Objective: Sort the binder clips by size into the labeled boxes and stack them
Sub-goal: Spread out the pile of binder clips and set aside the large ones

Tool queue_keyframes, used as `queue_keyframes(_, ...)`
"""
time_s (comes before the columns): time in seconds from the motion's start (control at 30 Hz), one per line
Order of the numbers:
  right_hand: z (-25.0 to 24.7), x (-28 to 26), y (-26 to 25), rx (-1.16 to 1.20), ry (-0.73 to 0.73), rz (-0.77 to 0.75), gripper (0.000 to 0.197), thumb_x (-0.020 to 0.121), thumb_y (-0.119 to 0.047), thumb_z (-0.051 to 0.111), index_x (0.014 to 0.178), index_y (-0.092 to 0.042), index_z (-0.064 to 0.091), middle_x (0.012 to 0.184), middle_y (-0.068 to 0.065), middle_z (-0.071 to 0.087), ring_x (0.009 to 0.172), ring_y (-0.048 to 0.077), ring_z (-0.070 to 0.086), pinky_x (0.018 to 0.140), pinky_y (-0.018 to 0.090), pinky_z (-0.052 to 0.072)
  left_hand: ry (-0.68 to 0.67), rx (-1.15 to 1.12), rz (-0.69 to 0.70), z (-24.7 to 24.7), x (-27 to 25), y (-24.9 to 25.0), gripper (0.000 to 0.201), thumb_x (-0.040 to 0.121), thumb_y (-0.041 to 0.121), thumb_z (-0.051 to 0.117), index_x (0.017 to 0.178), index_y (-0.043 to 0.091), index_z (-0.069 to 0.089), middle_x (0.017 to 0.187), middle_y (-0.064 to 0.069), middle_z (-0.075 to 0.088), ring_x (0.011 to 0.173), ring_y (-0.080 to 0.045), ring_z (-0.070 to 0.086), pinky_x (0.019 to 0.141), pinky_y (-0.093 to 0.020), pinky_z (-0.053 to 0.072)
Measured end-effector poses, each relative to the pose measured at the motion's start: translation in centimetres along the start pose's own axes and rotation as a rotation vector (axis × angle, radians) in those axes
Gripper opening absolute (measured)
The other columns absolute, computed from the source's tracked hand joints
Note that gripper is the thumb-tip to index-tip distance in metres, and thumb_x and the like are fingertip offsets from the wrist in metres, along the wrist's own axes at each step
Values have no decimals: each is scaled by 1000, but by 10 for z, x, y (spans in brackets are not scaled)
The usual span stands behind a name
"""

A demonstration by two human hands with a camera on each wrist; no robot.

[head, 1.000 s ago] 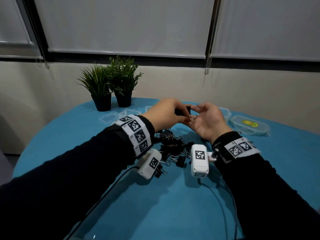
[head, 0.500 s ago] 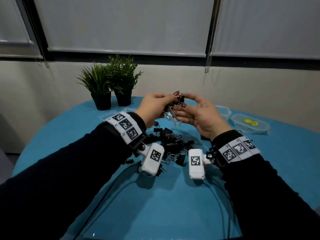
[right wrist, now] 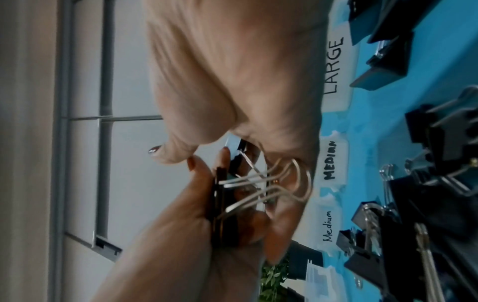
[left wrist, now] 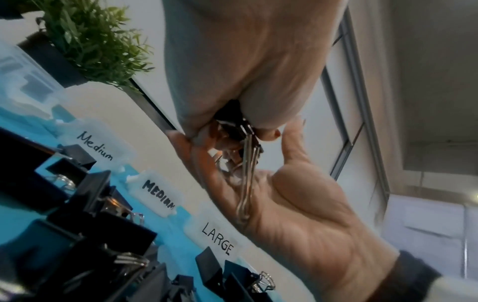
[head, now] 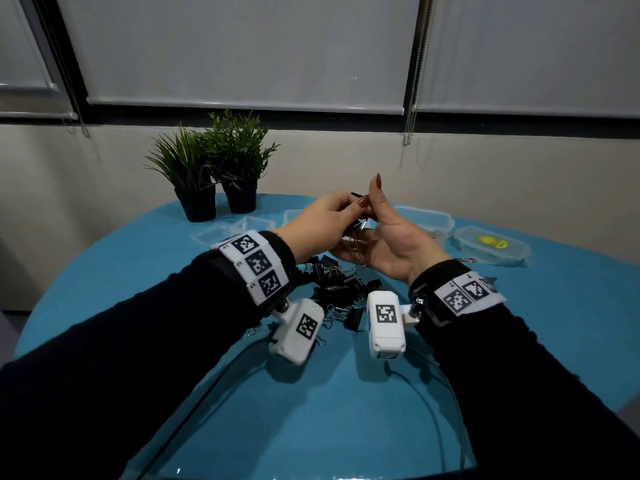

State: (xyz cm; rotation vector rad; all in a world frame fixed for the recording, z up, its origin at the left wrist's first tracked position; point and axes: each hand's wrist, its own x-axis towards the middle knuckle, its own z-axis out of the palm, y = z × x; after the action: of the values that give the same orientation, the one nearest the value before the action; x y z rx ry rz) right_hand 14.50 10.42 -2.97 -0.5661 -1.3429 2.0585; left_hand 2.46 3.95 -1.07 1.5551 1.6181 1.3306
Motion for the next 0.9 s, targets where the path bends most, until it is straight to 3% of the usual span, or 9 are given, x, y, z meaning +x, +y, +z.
queue_keyframes(0.07, 4, 0, 2, -31, -14, 1, 73, 82, -74, 52, 128, -17, 58, 109, 18, 70, 98, 36, 72, 86, 55, 59, 32, 64, 21, 6, 3, 1, 24, 106, 28, 47, 108, 9, 61, 83, 0, 62, 70, -14, 57, 64, -23, 51)
queue_keyframes(0.2, 10, -3, 3, -295, 215, -79, 44, 101, -61, 37, 128, -28, 50, 108, 9, 67, 60, 20, 66, 47, 29, 48, 83, 209, 60, 14, 7, -4, 12, 106, 22, 46, 114, 16, 41, 79, -2, 54, 55, -13, 51, 45, -23, 43)
queue_keyframes(0.3, 7, -3, 5, -486, 267, -161, 26, 106, -47, 37, 119, -28, 50, 93, 7, 63, 46, 16, 53, 42, 22, 31, 94, 220, 15, 15, 6, -11, 28, 103, 18, 49, 119, 20, 26, 84, -6, 57, 47, -11, 54, 40, -21, 41)
queue_keyframes(0.43, -7, -3, -4, -649, 353, -196, 26, 106, -44, 40, 122, -28, 51, 90, 8, 66, 50, 17, 56, 39, 23, 35, 91, 224, -67, 8, 0, -12, 42, 98, 43, 58, 124, 20, 34, 112, -5, 60, 64, -13, 58, 51, -25, 46)
queue_keyframes(0.53, -37, -4, -19, -880, 618, -326, 28, 107, -37, 41, 129, -26, 54, 102, 8, 67, 74, 22, 61, 57, 31, 44, -8, 478, -158, -12, -8, -12, 41, 97, 55, 54, 119, 21, 53, 113, 0, 63, 84, -16, 62, 71, -31, 52)
queue_keyframes(0.6, -63, -7, -25, -1053, 774, -344, 27, 105, -29, 43, 124, -17, 60, 108, 11, 66, 89, 30, 59, 71, 33, 40, -113, 707, -234, -27, -16, -14, 33, 98, 44, 59, 120, 20, 62, 117, 2, 63, 100, -18, 62, 88, -32, 51)
queue_keyframes(0.73, -98, -3, -26, -1255, 843, -78, 24, 100, -20, 53, 117, -15, 70, 111, 16, 69, 90, 31, 58, 77, 34, 43, -171, 881, -373, -47, -33, -12, 29, 97, 31, 64, 124, 18, 65, 107, 0, 64, 76, -10, 53, 77, -25, 43)
queue_keyframes(0.83, -105, 0, -28, -1401, 872, 103, 30, 93, -17, 60, 122, -20, 68, 127, 16, 62, 112, 36, 58, 95, 40, 50, -219, 966, -460, -55, -43, -11, 49, 87, 47, 74, 127, 22, 62, 107, 5, 56, 97, -15, 54, 85, -28, 42)
queue_keyframes(0.9, -107, 1, -28, -1506, 888, 209, 35, 92, -17, 61, 126, -20, 65, 134, 14, 58, 126, 35, 49, 107, 44, 42, -254, 1000, -483, -57, -48, -12, 57, 81, 49, 78, 129, 25, 60, 111, 6, 55, 99, -16, 54, 84, -28, 45)
